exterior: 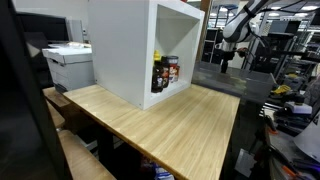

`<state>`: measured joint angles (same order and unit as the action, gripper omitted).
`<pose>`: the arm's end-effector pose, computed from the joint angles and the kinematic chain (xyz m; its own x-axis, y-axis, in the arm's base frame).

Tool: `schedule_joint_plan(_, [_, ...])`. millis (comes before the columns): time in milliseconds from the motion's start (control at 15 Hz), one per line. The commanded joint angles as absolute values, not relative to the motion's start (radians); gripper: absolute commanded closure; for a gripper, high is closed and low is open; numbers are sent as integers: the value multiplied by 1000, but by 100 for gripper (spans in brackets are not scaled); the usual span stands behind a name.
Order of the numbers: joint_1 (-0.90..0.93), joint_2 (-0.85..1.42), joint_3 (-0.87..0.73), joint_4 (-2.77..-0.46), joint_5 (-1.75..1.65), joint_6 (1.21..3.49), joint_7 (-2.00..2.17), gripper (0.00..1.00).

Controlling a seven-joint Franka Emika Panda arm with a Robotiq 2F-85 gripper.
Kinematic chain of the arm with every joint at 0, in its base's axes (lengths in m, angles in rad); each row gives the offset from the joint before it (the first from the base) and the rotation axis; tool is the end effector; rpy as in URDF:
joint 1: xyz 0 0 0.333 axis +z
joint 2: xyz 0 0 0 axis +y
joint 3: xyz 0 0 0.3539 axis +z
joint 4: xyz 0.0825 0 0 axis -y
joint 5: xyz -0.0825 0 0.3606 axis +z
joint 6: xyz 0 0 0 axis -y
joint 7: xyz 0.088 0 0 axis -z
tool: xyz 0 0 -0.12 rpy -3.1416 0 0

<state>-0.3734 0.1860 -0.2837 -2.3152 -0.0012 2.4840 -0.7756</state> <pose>0.4078 -0.3133 0.3080 0.9915 0.1227 -0.0439 0.1241 -0.9918 0.0305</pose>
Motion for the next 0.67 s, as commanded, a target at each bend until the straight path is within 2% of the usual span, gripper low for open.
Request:
schedule_joint_plan(0, [-367, 217, -282, -2278, -41, 2477, -737, 2])
schedule_joint_plan(67, [-366, 233, -278, -2259, -48, 2472, -735, 10])
schedule_joint_plan(133, [-364, 240, -276, -2251, -56, 2471, -733, 29])
schedule_joint_plan(267, [-362, 255, -271, -2236, -67, 2466, -735, 43])
schedule_joint_plan(533, [-358, 275, -263, -2219, -82, 2456, -742, 62])
schedule_joint_plan(600, [-360, 282, -259, -2215, -82, 2454, -747, 74])
